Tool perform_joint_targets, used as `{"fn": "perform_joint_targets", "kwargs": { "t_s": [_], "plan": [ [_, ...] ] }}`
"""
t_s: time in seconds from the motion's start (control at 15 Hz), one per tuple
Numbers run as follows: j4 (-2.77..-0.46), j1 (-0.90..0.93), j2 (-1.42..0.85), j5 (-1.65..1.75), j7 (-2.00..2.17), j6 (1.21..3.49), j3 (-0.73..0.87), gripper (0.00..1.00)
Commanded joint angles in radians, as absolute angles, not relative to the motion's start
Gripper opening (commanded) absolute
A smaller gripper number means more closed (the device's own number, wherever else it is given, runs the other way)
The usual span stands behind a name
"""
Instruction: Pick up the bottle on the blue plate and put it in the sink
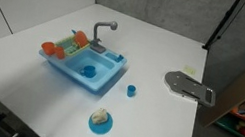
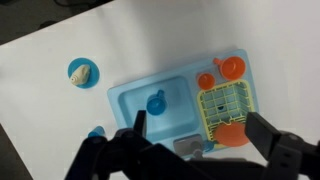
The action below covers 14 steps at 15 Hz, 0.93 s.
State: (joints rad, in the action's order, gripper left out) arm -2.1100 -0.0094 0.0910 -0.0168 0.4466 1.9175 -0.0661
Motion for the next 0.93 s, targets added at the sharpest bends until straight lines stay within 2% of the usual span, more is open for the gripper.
{"fn": "perform_joint_targets", "kwargs": {
  "t_s": [0.0, 0.87],
  "plan": [
    [-2.095, -0.016, 0.037, -0.017, 0.455, 1.935, -0.037, 1.0],
    [-2.099, -0.017, -0.016, -0.007, 0.503, 1.978, -0.001, 1.0]
  ]
}}
